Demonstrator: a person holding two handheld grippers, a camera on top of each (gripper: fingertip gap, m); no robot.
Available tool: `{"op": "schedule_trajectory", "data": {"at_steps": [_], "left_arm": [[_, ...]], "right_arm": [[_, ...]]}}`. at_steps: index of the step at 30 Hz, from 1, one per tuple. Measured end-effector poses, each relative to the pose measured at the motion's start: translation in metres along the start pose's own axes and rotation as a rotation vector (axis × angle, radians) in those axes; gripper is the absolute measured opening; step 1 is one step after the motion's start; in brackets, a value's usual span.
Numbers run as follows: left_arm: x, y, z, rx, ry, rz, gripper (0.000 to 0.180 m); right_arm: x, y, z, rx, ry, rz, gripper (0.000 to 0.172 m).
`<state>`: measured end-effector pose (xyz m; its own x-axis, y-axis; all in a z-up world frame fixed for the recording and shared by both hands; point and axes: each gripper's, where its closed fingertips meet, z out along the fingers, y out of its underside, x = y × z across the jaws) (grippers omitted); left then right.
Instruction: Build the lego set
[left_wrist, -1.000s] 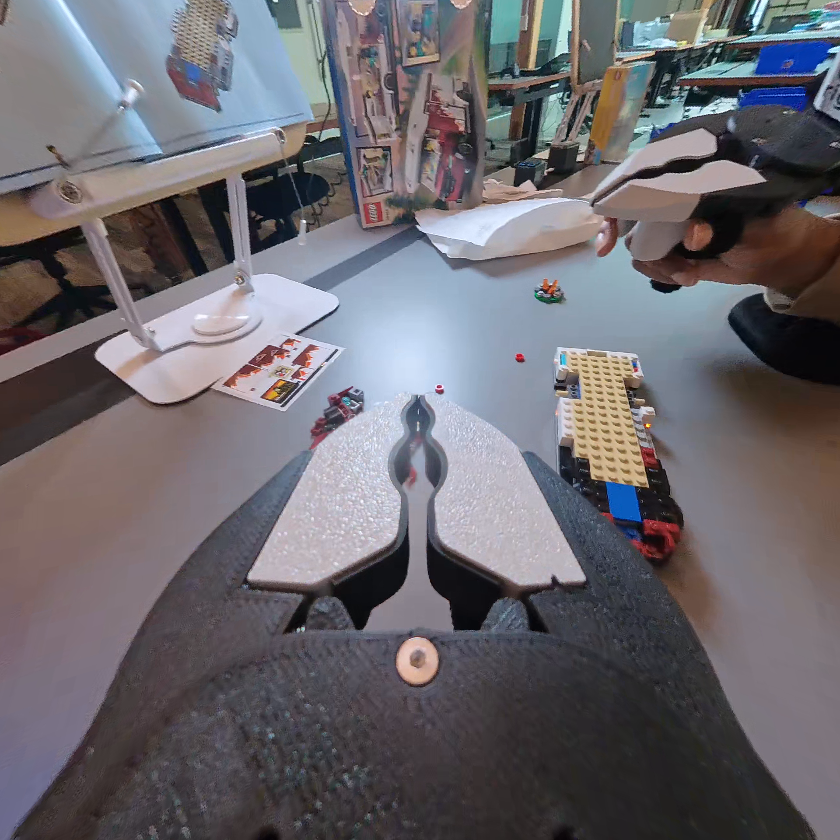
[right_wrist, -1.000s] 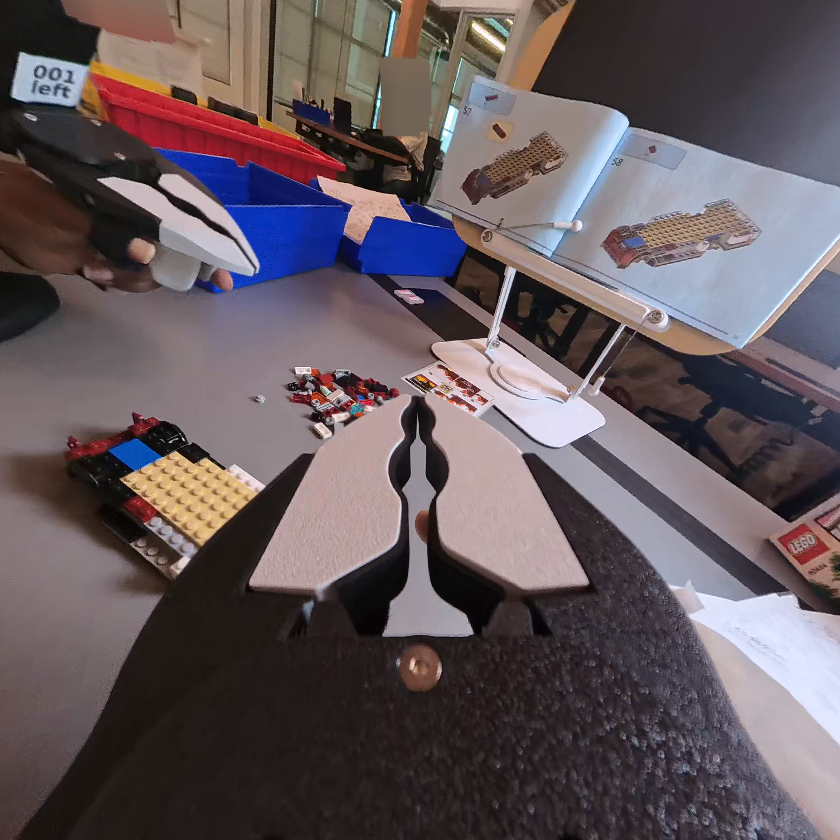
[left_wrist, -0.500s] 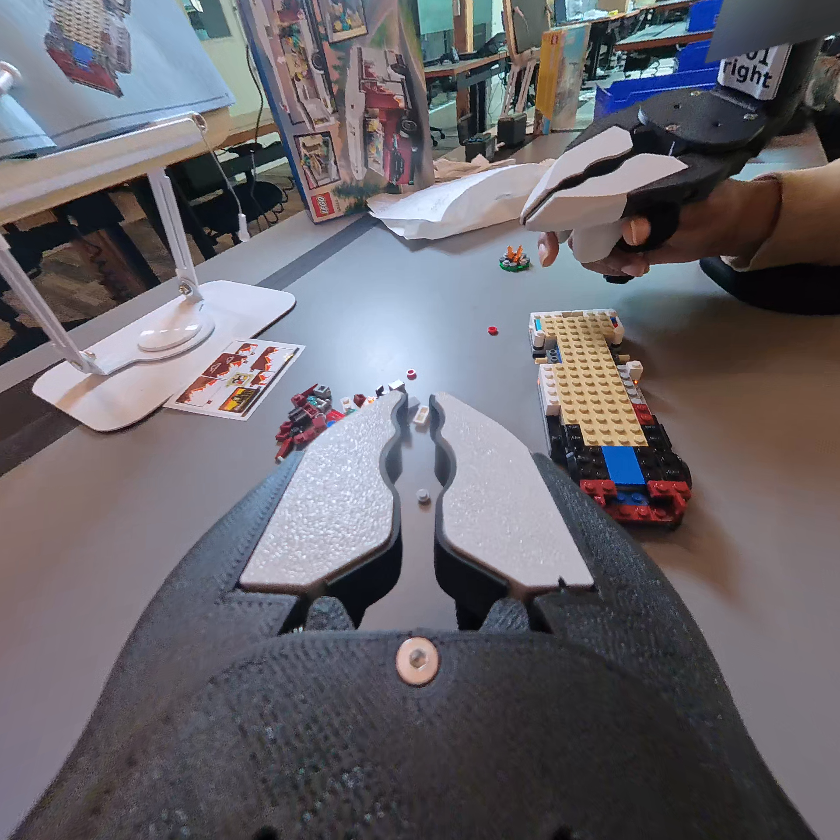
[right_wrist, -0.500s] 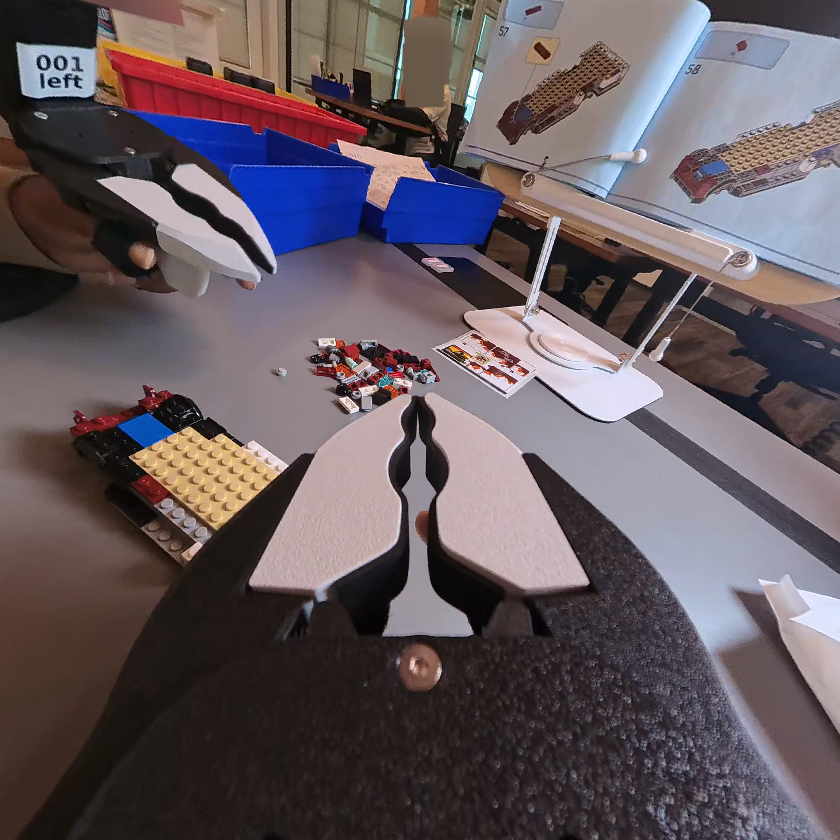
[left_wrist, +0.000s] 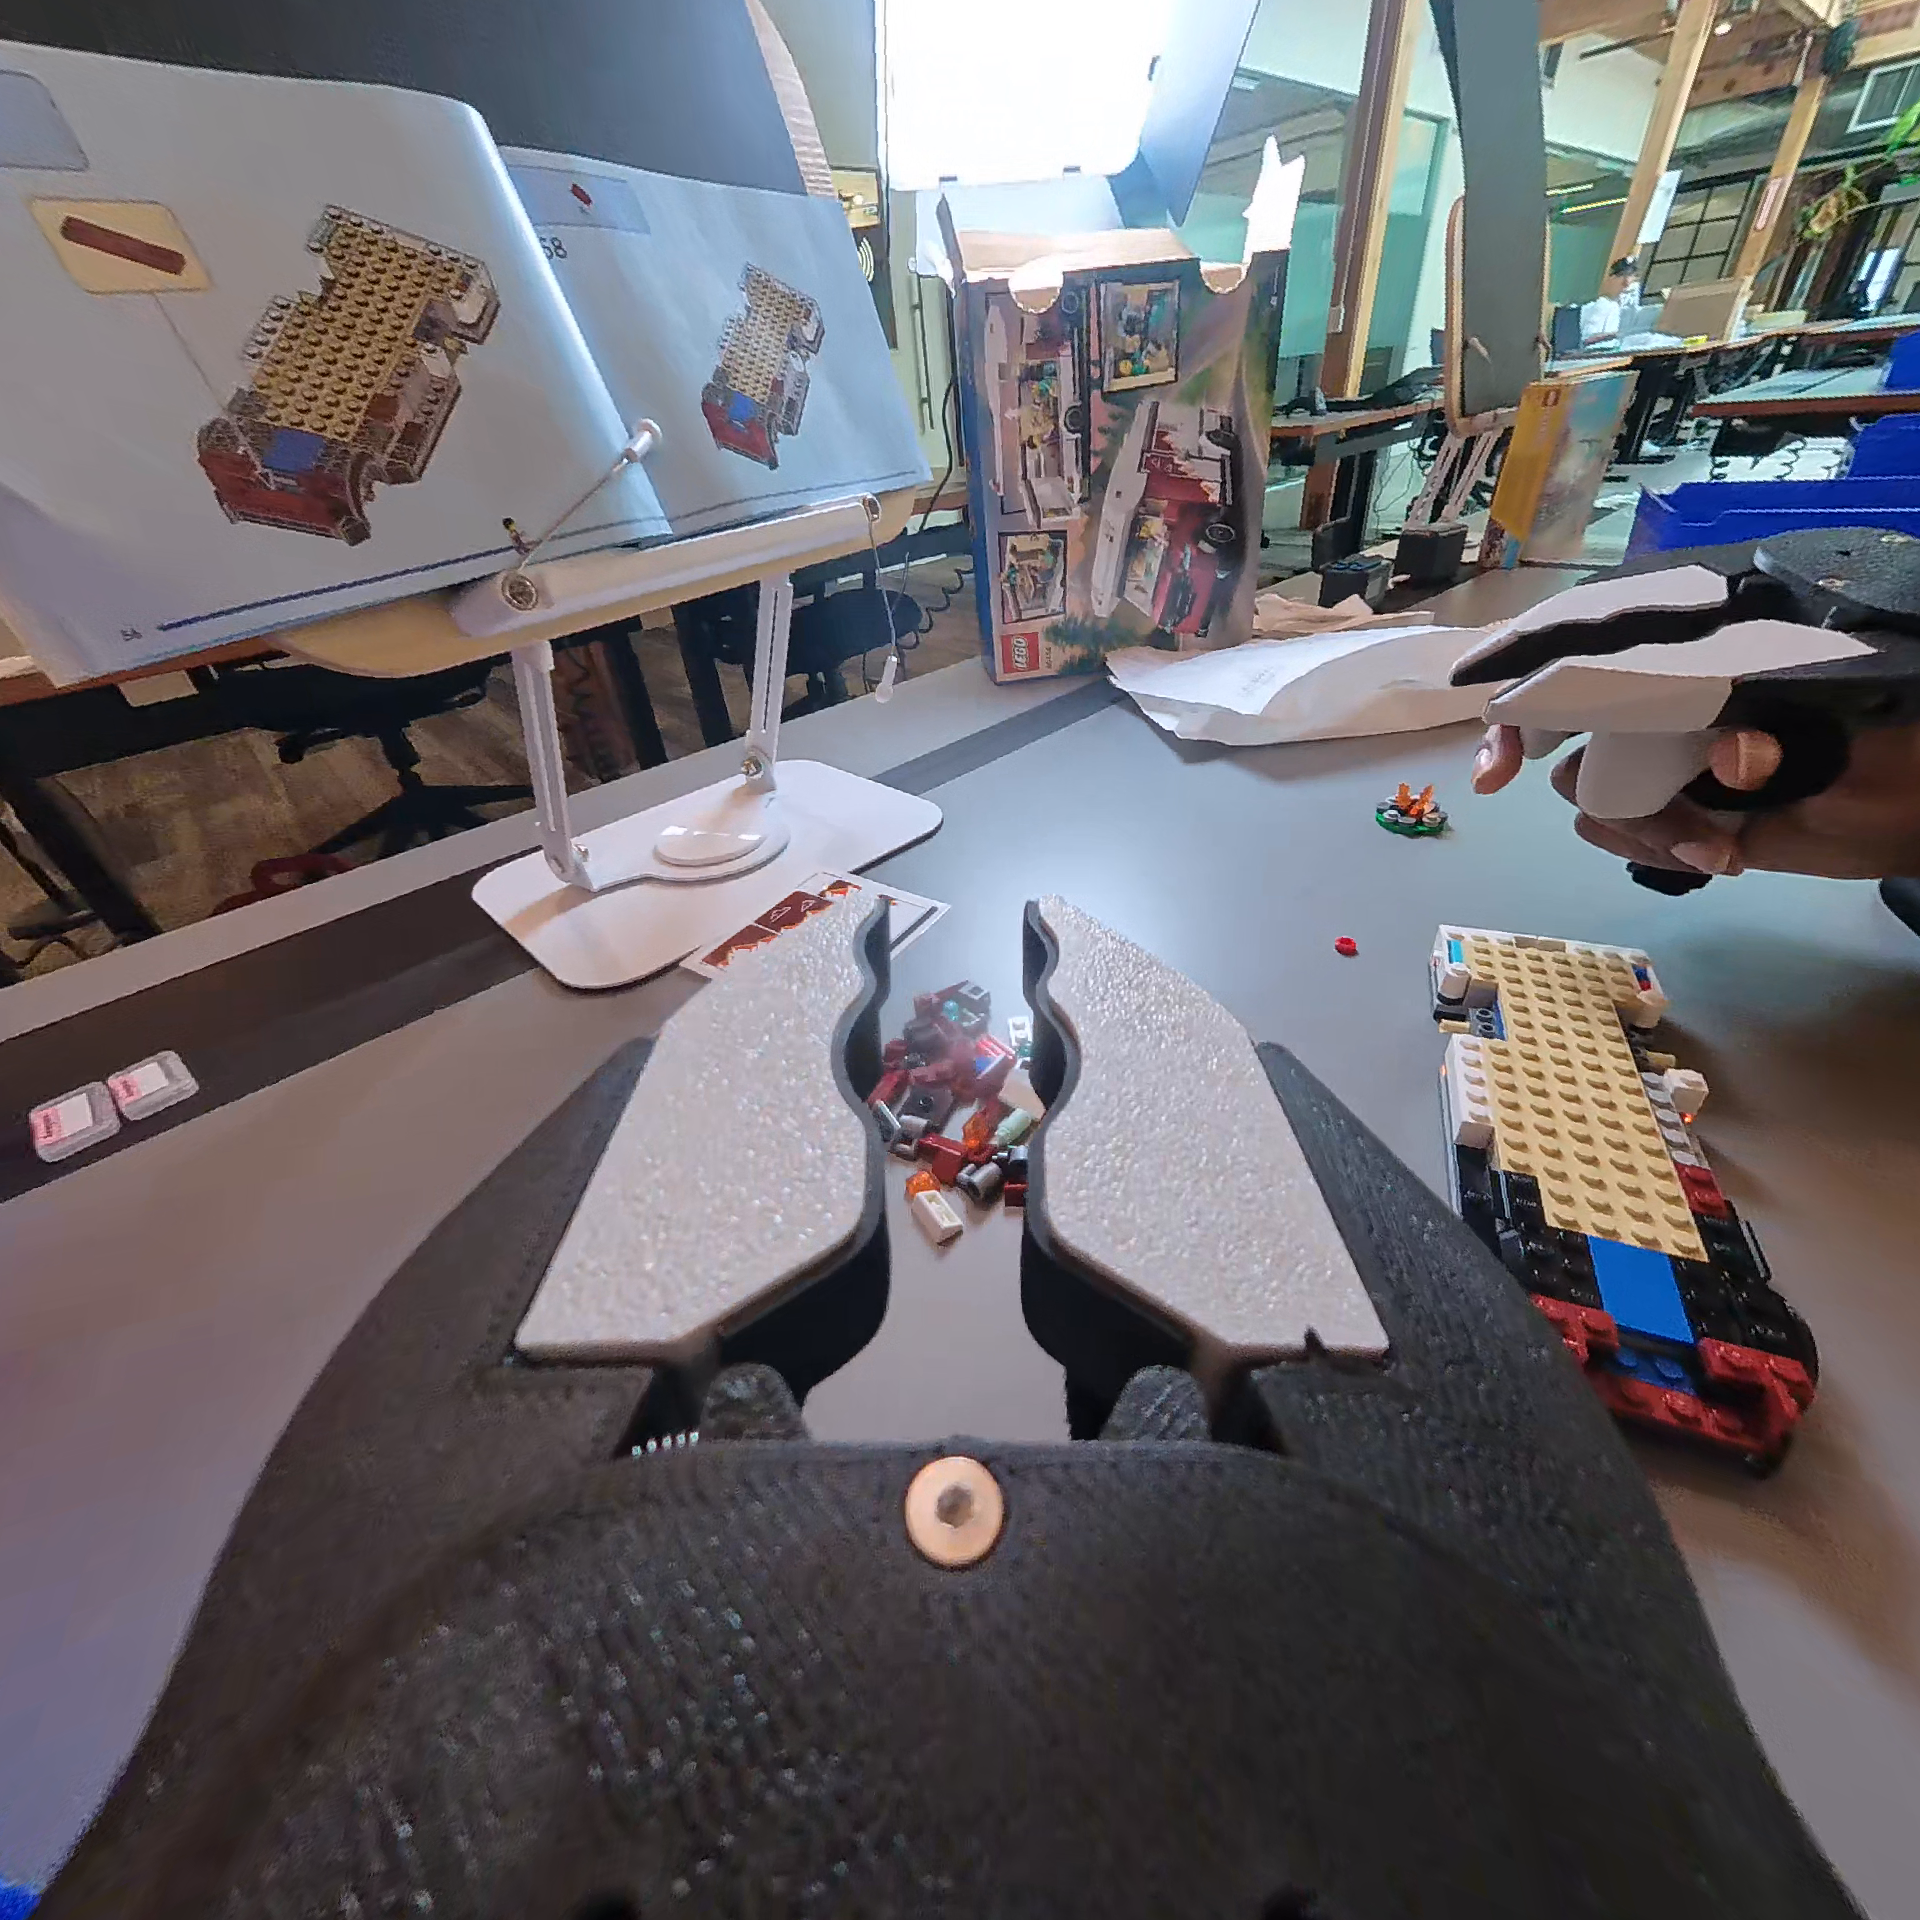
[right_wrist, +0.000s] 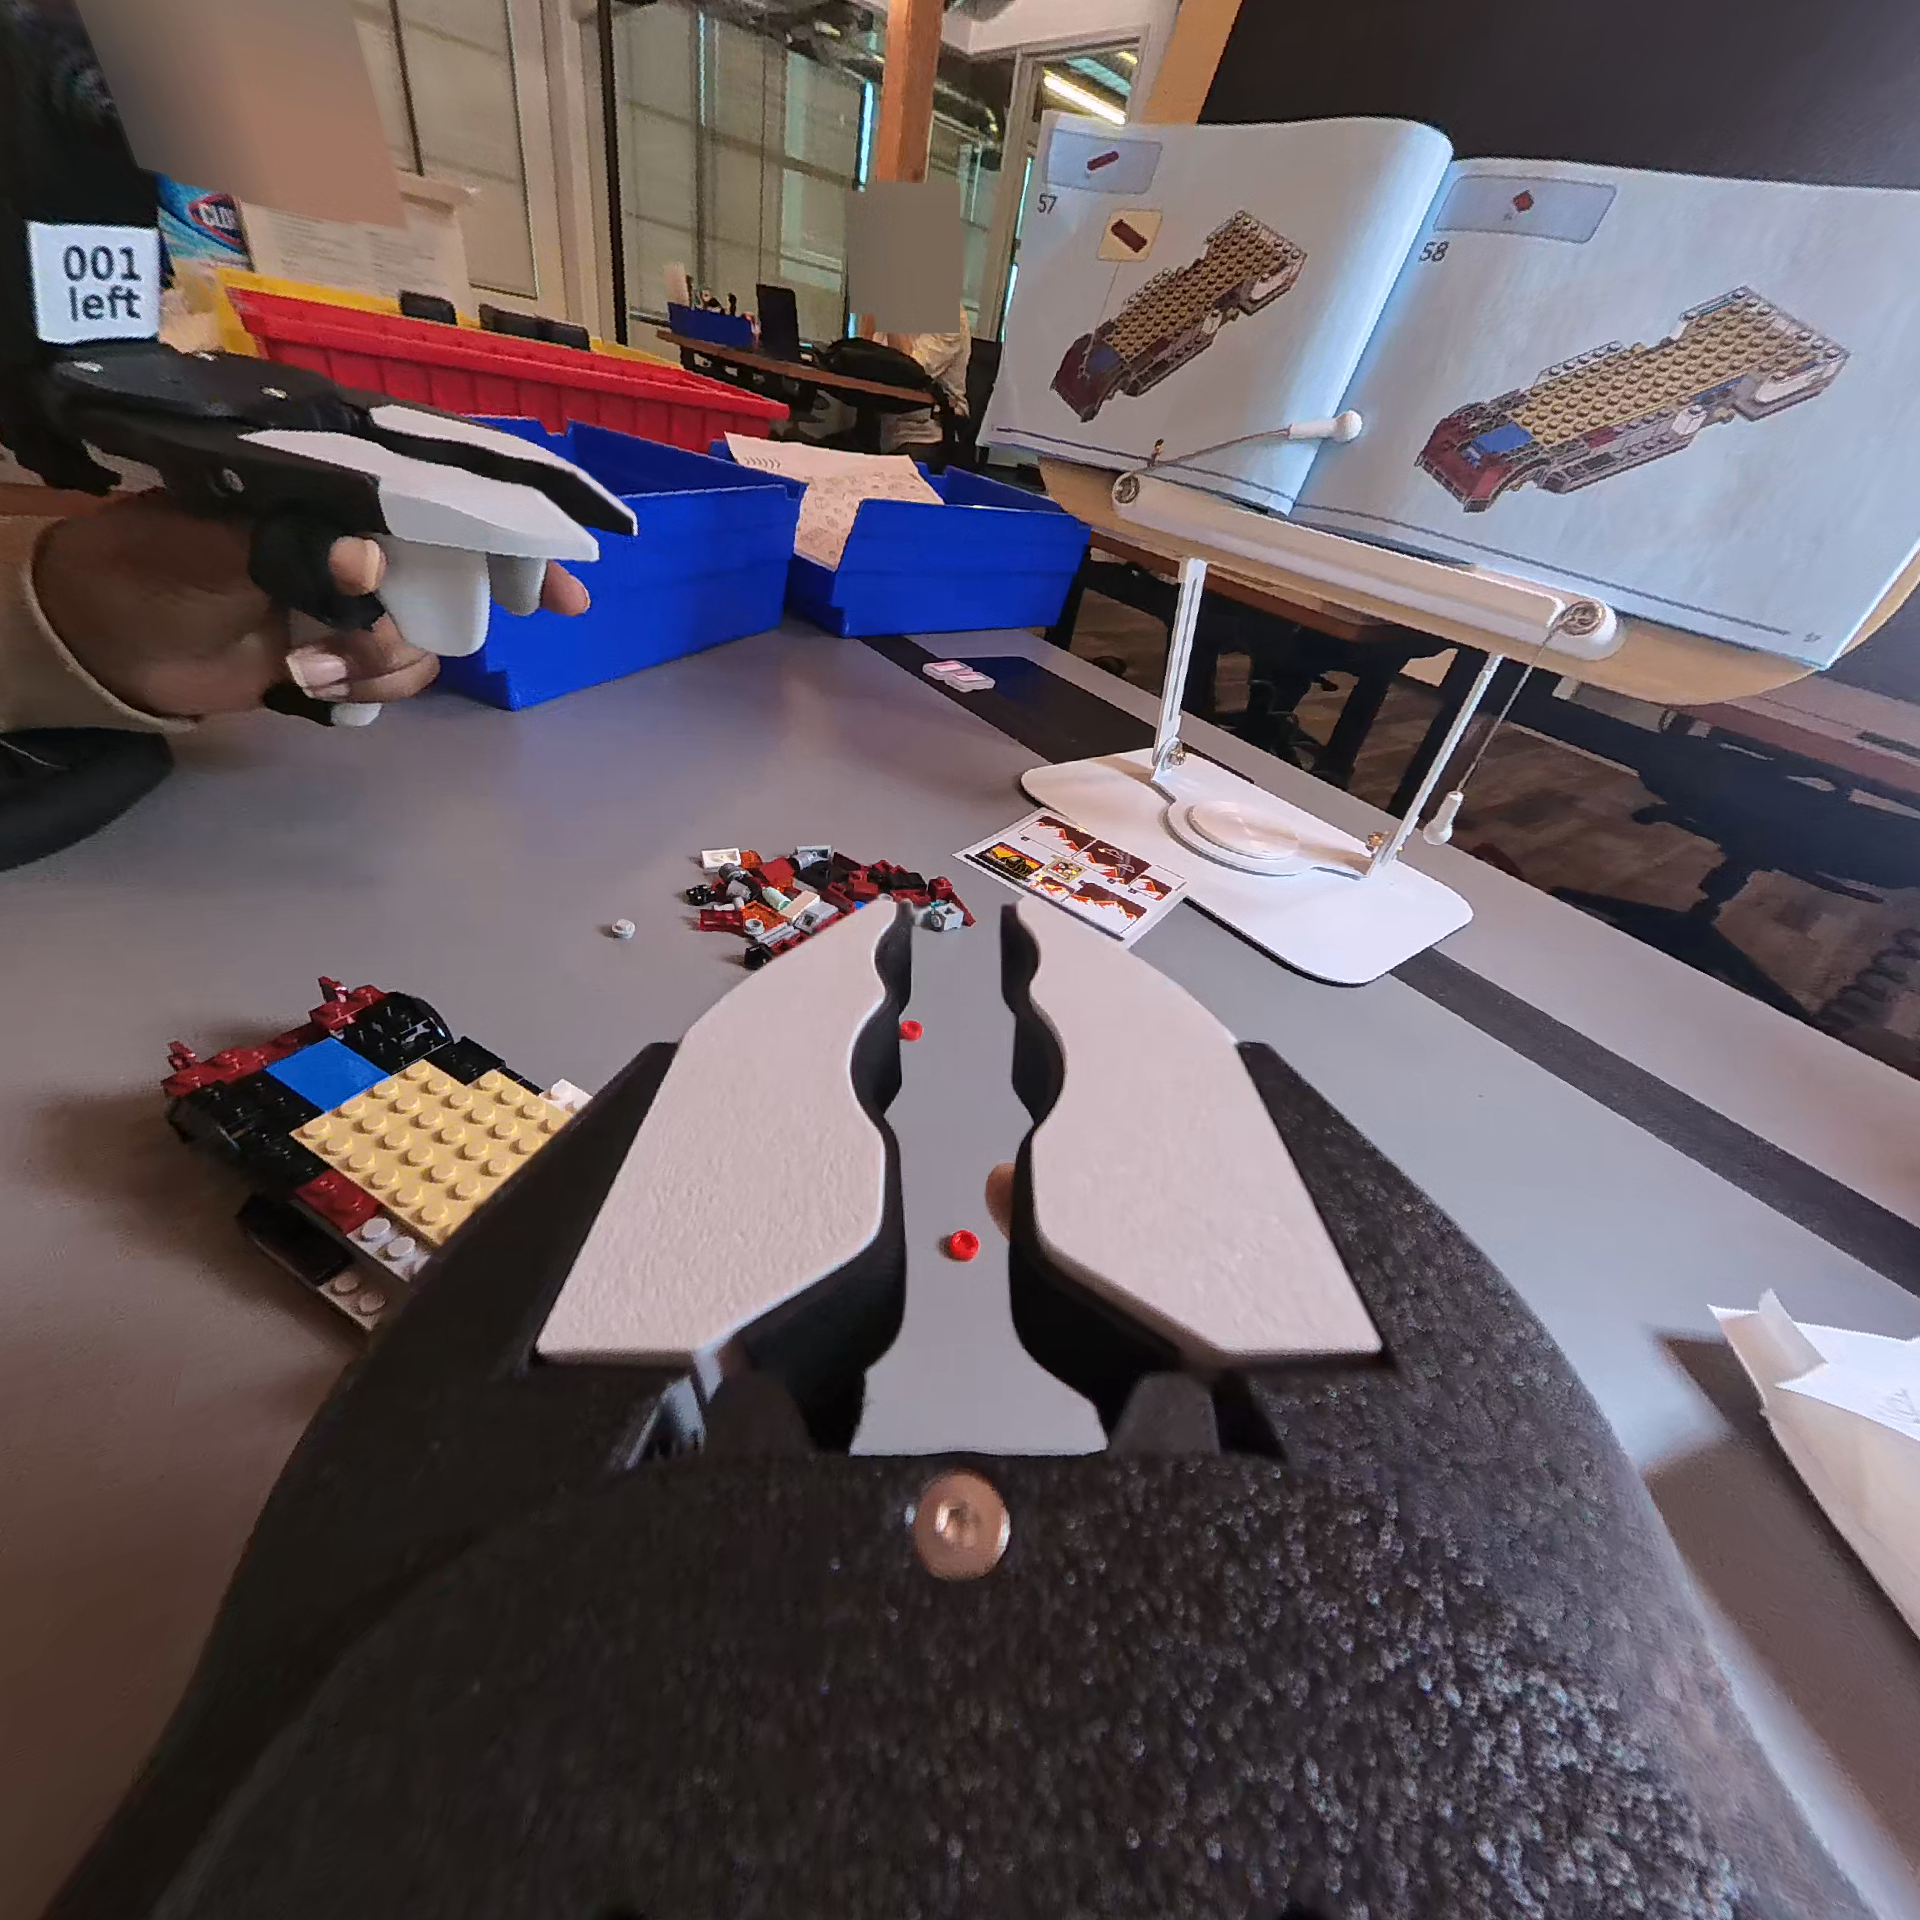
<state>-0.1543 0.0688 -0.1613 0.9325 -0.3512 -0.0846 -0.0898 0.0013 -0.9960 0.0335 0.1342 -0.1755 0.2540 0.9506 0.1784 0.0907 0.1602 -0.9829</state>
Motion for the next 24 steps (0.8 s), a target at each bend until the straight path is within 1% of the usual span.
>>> {"op": "schedule_trajectory", "data": {"at_steps": [3, 12, 17, 19, 21, 22, 24], "left_arm": [[0.001, 0.000, 0.000, -0.004, 0.003, -0.001, 0.025], [0.002, 0.001, 0.001, -0.013, 0.011, 0.008, 0.025], [0.002, 0.002, 0.001, -0.016, 0.013, 0.009, 0.025], [0.002, 0.002, 0.001, -0.019, 0.012, 0.011, 0.025], [0.001, 0.003, 0.001, -0.023, 0.008, 0.015, 0.025], [0.001, 0.004, 0.002, -0.028, 0.008, 0.018, 0.025], [-0.001, 0.007, 0.003, -0.041, 0.004, 0.024, 0.024]], "right_arm": [[-0.005, 0.000, 0.000, -0.003, -0.032, 0.007, 0.022], [-0.019, 0.005, 0.003, -0.030, -0.092, -0.045, 0.022], [-0.022, 0.007, 0.003, -0.040, -0.111, -0.045, 0.024], [-0.026, 0.009, 0.003, -0.055, -0.142, -0.043, 0.025], [-0.037, 0.015, 0.003, -0.110, -0.213, -0.049, 0.028], [-0.045, 0.021, 0.003, -0.160, -0.266, -0.066, 0.029], [-0.060, 0.033, -0.001, -0.286, -0.354, -0.130, 0.043]]}}
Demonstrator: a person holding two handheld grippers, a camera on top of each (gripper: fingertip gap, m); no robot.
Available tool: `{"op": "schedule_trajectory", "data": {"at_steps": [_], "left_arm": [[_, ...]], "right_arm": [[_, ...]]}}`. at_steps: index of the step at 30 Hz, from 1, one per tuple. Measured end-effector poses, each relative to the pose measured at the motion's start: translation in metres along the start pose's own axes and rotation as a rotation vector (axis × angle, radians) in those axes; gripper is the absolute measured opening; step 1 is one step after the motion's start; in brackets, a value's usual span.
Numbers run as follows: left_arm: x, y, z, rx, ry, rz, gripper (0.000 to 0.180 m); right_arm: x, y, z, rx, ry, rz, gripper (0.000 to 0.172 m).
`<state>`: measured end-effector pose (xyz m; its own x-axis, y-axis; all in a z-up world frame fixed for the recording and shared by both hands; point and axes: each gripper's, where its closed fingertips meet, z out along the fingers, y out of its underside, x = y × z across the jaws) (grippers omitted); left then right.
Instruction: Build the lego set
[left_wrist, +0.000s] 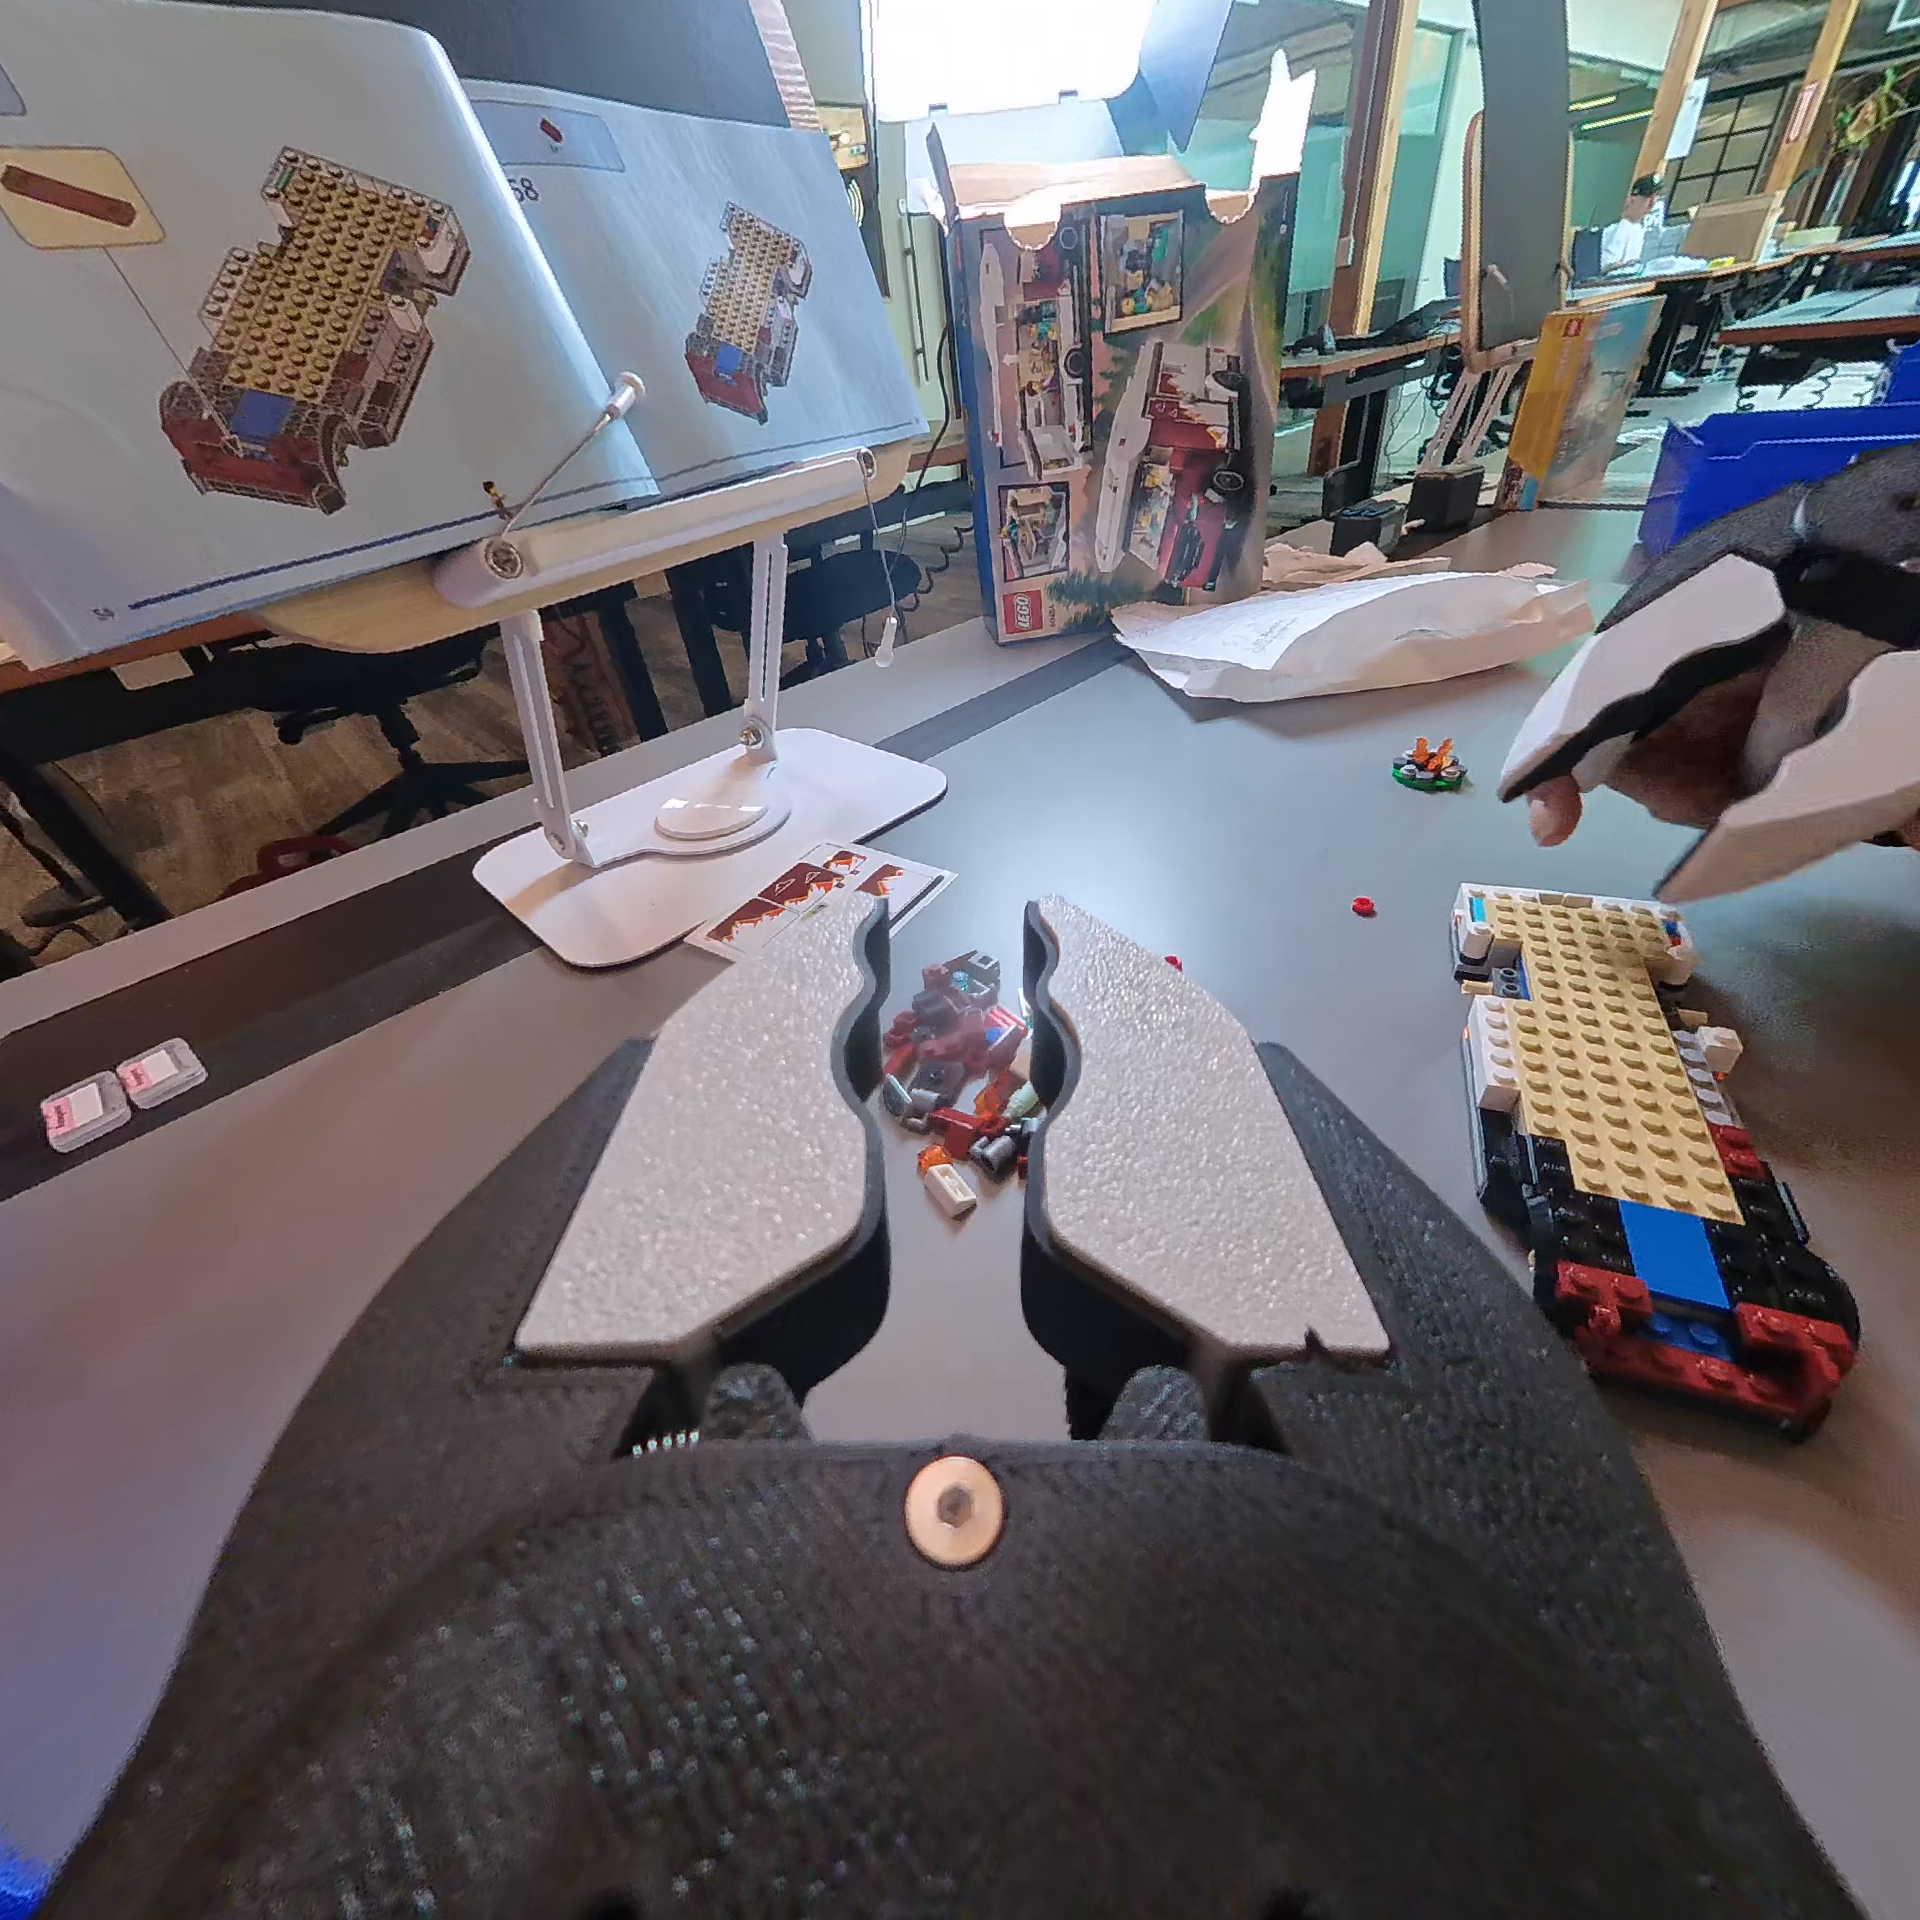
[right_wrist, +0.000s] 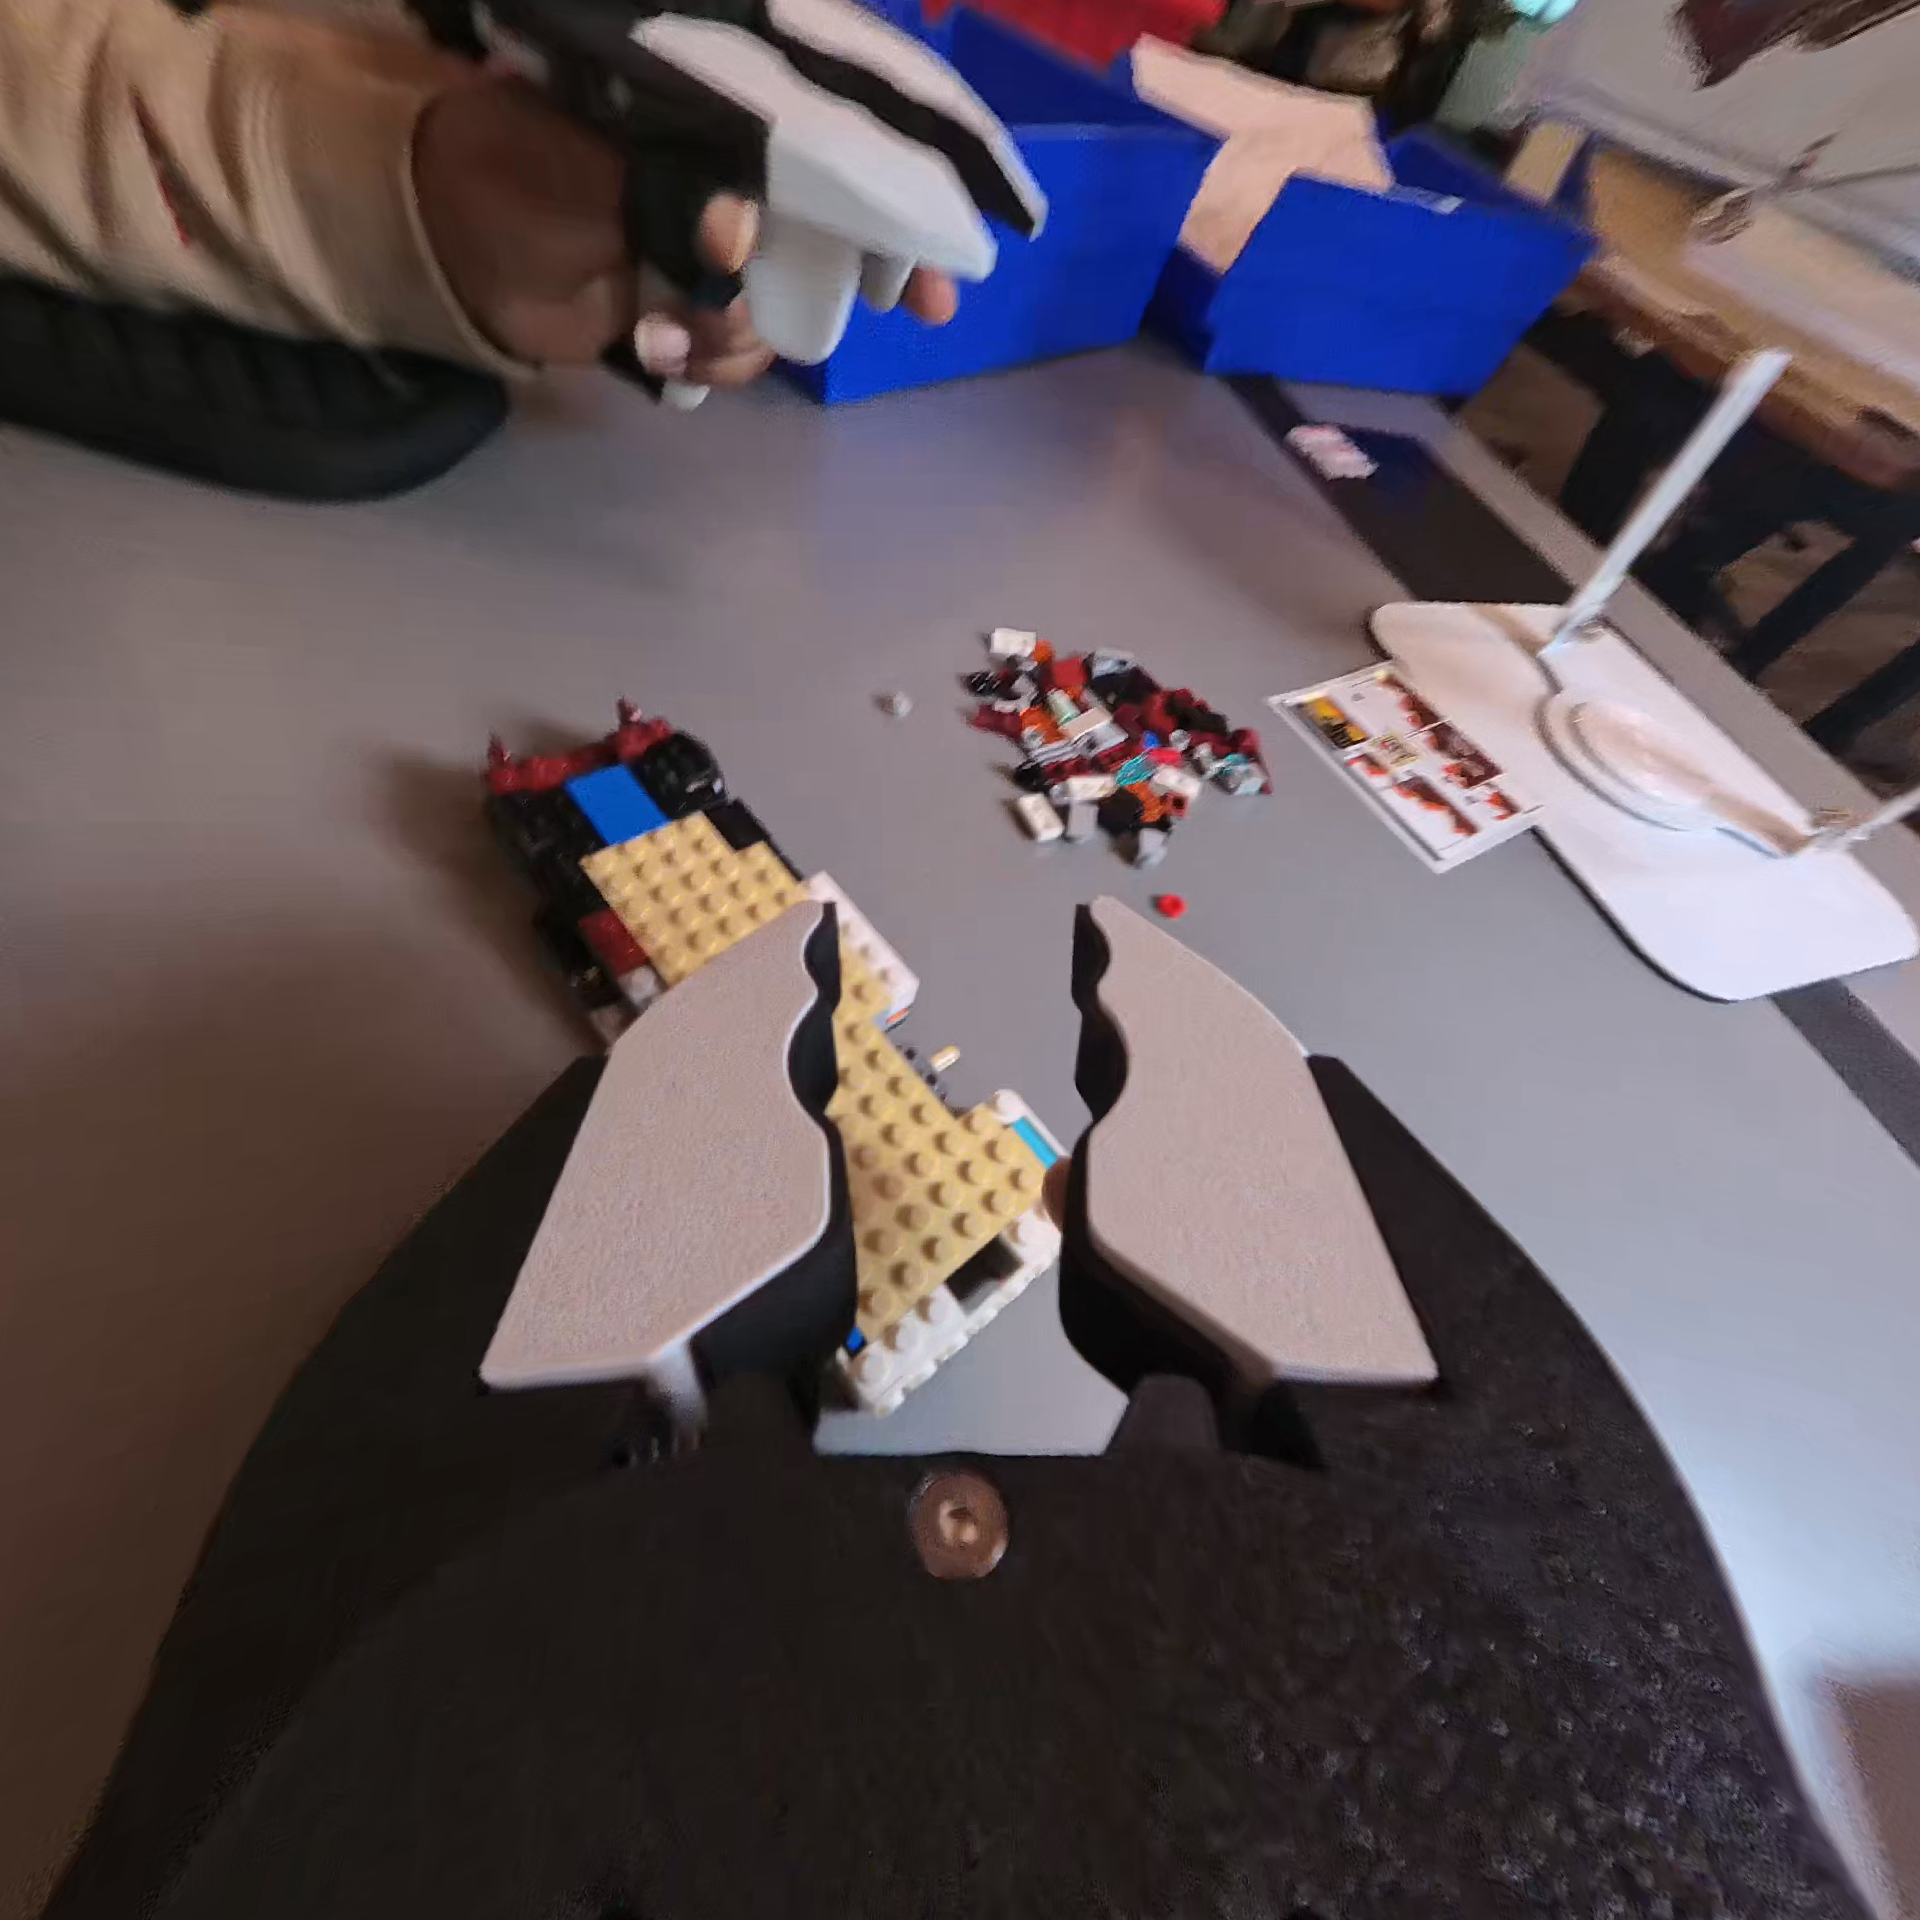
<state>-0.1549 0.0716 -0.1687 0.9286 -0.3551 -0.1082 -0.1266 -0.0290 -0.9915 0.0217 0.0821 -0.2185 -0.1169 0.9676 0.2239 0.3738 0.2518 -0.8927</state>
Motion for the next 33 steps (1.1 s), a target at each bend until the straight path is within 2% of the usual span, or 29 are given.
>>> {"op": "schedule_trajectory", "data": {"at_steps": [2, 7, 17, 21, 27, 33], "left_arm": [[-0.001, 0.003, 0.001, -0.010, -0.005, 0.008, 0.023], [0.004, 0.008, 0.003, -0.038, 0.019, 0.015, 0.021], [0.009, 0.023, 0.005, -0.123, 0.025, 0.084, 0.020], [0.008, 0.028, 0.006, -0.152, 0.026, 0.098, 0.020], [0.007, 0.032, 0.007, -0.174, 0.033, 0.098, 0.019], [0.005, 0.037, 0.008, -0.198, 0.034, 0.090, 0.019]], "right_arm": [[-0.016, 0.011, 0.001, -0.155, -0.076, -0.083, 0.052], [-0.042, 0.028, -0.004, -0.445, -0.221, -0.252, 0.056], [-0.047, 0.050, 0.015, -0.810, -0.430, -0.580, 0.065], [-0.037, 0.050, 0.014, -0.891, -0.504, -0.681, 0.056], [-0.001, 0.056, 0.019, -0.924, -0.496, -0.894, 0.046], [0.012, 0.056, 0.021, -0.917, -0.439, -0.864, 0.049]]}}
